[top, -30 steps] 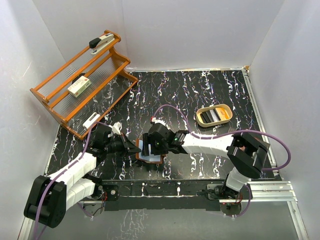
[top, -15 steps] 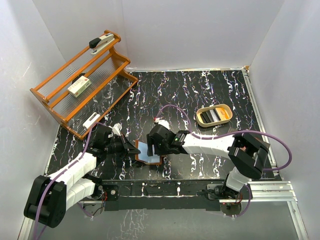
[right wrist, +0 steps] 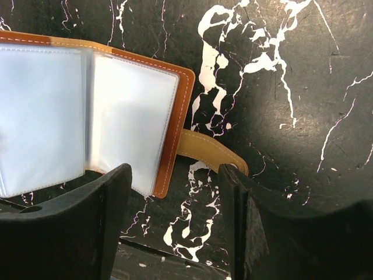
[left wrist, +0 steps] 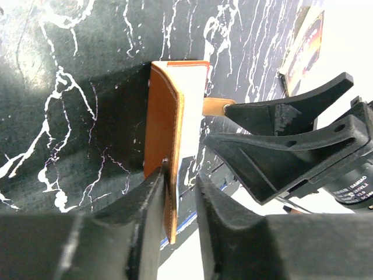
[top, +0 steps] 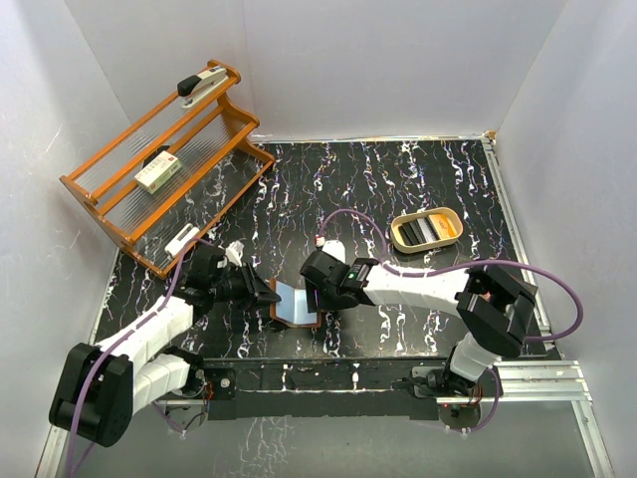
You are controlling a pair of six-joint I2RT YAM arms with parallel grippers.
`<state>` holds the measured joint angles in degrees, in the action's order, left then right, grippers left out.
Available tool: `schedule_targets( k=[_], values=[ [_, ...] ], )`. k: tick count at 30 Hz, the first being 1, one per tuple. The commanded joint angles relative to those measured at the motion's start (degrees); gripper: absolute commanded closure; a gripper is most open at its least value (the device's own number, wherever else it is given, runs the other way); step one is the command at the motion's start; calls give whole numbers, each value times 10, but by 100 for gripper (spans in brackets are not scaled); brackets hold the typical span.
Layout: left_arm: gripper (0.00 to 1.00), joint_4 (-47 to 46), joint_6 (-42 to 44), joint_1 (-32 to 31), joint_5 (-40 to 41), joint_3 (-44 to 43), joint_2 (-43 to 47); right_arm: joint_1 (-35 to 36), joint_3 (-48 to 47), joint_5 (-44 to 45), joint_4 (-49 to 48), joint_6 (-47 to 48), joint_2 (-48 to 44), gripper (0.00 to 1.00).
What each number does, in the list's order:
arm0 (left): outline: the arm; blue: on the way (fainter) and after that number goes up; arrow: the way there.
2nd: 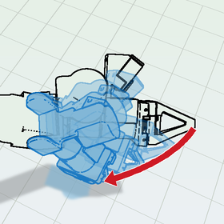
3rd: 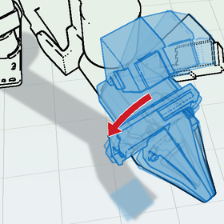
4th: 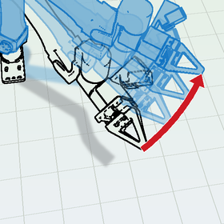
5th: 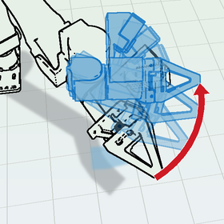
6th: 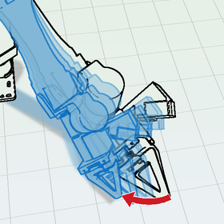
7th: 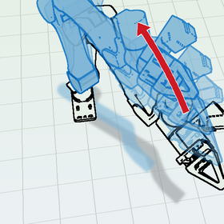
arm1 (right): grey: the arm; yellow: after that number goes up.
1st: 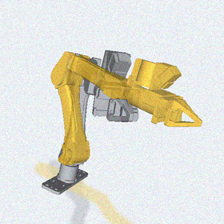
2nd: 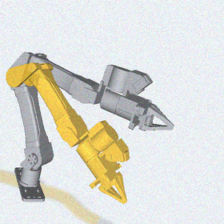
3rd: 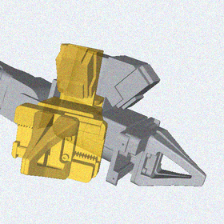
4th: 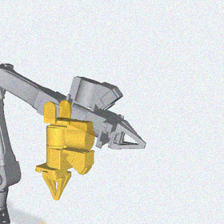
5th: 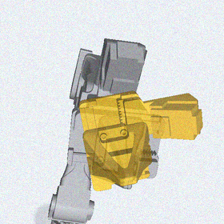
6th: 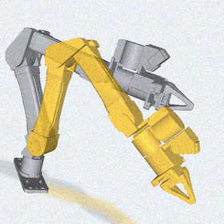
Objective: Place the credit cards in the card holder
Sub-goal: Open the card holder at the center of the board.
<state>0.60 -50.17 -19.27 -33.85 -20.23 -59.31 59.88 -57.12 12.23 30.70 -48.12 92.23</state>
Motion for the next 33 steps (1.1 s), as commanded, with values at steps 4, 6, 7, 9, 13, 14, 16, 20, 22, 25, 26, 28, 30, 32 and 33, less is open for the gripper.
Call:
schedule_targets(
  k=[4,6,7,9,13,14,16,20,22,25,26,28,30,32,33],
  values=[
    [63,123,89,-2,25,-90,-19,0,-49,15,23,5,-1,42],
    [61,124,95,-2,31,-92,-24,0,-62,22,36,19,5,42],
    [60,117,93,-2,32,-88,-25,0,-69,28,43,25,8,42],
    [59,100,86,-2,33,-81,-29,0,-75,35,44,34,14,42],
    [58,70,74,-2,30,-65,-38,-2,-89,43,48,45,16,42],
    [58,64,72,-2,29,-62,-37,-5,-97,48,53,51,15,42],
    [59,54,68,-2,26,-56,-38,-12,-114,57,63,67,13,42],
    [59,43,68,-2,24,-44,-35,-42,-147,70,86,109,11,42],
    [60,40,71,-2,22,-41,-36,-66,-158,68,85,139,9,42],
    [66,35,78,-2,18,-37,-36,-112,-171,74,79,191,8,42],
    [70,34,78,-2,18,-36,-36,-138,-173,73,78,208,8,43],
    [76,28,77,-2,13,-34,-35,-180,-176,79,69,242,11,43],
    [82,25,77,-2,12,-36,-34,-226,-182,79,62,277,18,43],
    [88,25,78,-2,13,-36,-35,-266,-186,100,51,311,29,43],
    [90,26,80,-2,12,-37,-36,-282,-192,117,48,325,37,43]
  ],
)
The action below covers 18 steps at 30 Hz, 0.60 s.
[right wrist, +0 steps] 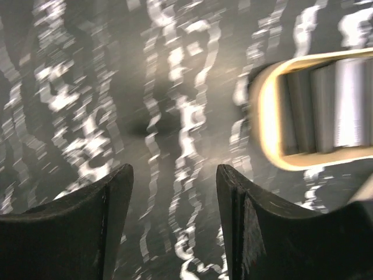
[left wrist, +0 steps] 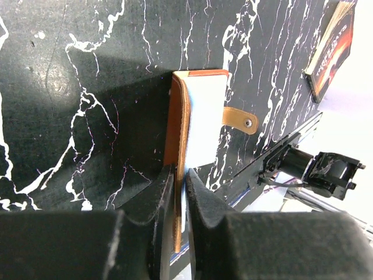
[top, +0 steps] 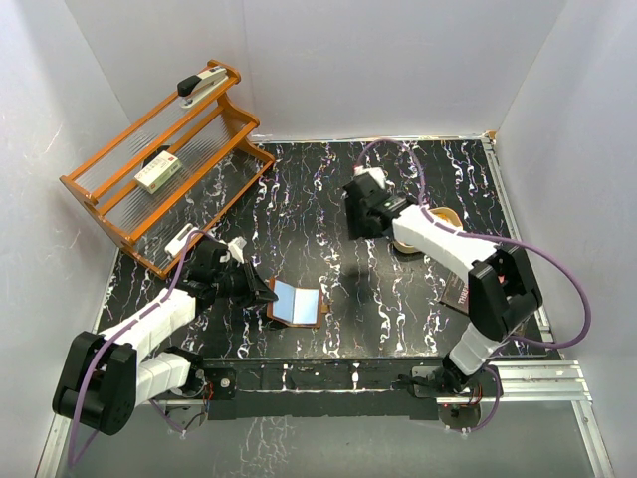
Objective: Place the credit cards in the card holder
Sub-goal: Open the card holder at the center of the board.
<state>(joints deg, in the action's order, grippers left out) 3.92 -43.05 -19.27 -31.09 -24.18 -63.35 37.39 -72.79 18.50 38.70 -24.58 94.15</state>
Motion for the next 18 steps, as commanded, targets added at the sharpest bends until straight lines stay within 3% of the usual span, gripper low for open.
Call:
schedule_targets(
  k=[1,10,13,18],
  values=[
    [92,-7,11,-2,-18,1,2,-72,-42,79,-30,101,25,44],
    [100,-10,14,-2,-21,-1,-2,-173,-95,109,-15,206,111,41],
    [100,-11,15,-2,-23,-1,-7,-184,-83,118,-16,217,123,35],
    [100,-13,15,-2,-28,-1,-11,-184,-67,122,-28,230,133,34]
  ],
)
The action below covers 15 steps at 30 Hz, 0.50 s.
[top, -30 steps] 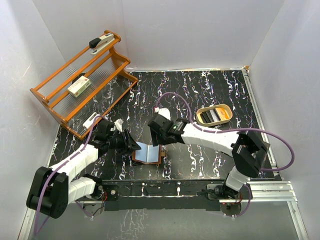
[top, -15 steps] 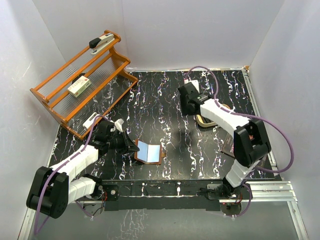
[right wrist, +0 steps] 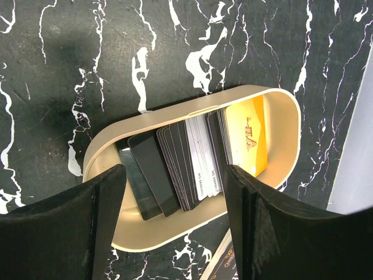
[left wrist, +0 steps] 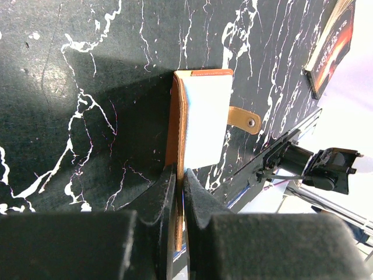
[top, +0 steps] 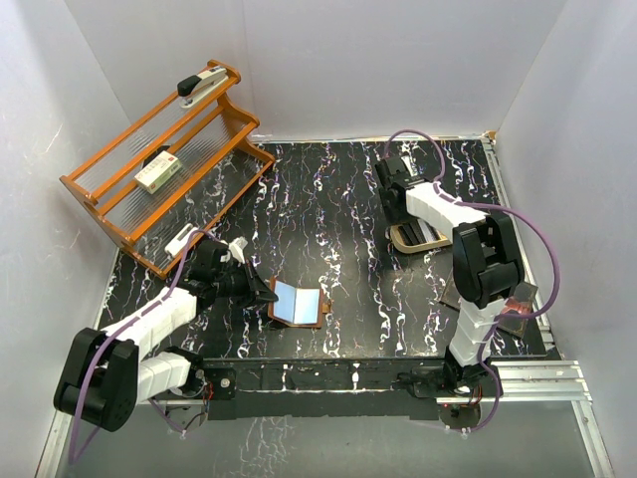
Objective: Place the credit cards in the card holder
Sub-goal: Open the card holder at the center of the board.
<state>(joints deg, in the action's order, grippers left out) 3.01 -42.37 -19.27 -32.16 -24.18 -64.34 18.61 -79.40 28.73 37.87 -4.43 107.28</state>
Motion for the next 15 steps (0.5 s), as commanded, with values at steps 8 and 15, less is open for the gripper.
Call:
schedule_targets(
  k=[8,15],
  values=[
    [100,-3,7,-2,-21,-1,-2,3,14,17,-18,18,-7,38],
    [100,-4,4,-2,-22,1,4,3,32,13,-20,17,-18,57]
  ],
)
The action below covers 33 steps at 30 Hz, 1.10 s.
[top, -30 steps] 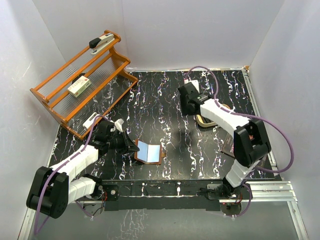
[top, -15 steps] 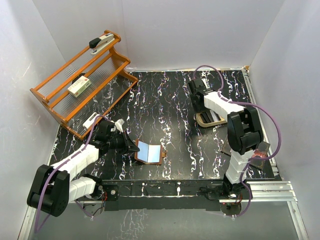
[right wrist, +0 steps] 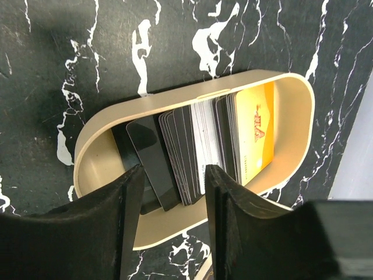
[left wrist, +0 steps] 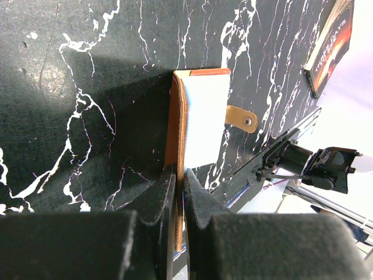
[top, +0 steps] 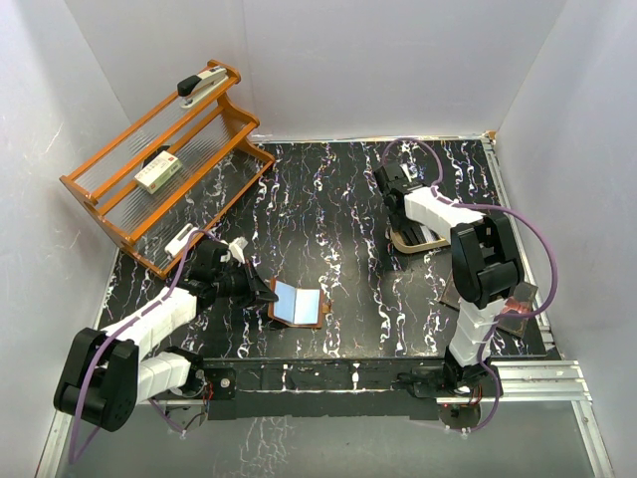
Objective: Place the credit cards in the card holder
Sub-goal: Open the card holder at the center of the board, then pick up the credit card from the storage box.
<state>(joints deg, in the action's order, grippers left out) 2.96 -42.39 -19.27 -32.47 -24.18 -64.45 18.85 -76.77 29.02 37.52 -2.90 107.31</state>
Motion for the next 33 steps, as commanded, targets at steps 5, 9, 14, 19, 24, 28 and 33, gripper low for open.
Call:
schedule_targets(
  k=[5,9,14,19,24,28,33],
  values=[
    [100,-7,4,-2,-18,3,2,1,6,-11,-20,7,-15,60],
    [100,-7,5,-2,-20,2,1,1,3,-13,-21,6,-5,52],
    [100,-8,5,-2,-21,3,-2,1,1,6,-17,6,13,46],
    [100,-9,5,-2,-21,2,-6,1,0,34,-15,4,26,43],
    [100,-8,5,-2,-22,1,-6,1,-1,69,-15,0,33,41],
    [100,-6,6,-2,-23,1,-5,1,-5,127,-17,-5,33,40],
    [100,-5,5,-2,-23,0,-3,-4,-12,146,-23,-5,28,41]
  ],
)
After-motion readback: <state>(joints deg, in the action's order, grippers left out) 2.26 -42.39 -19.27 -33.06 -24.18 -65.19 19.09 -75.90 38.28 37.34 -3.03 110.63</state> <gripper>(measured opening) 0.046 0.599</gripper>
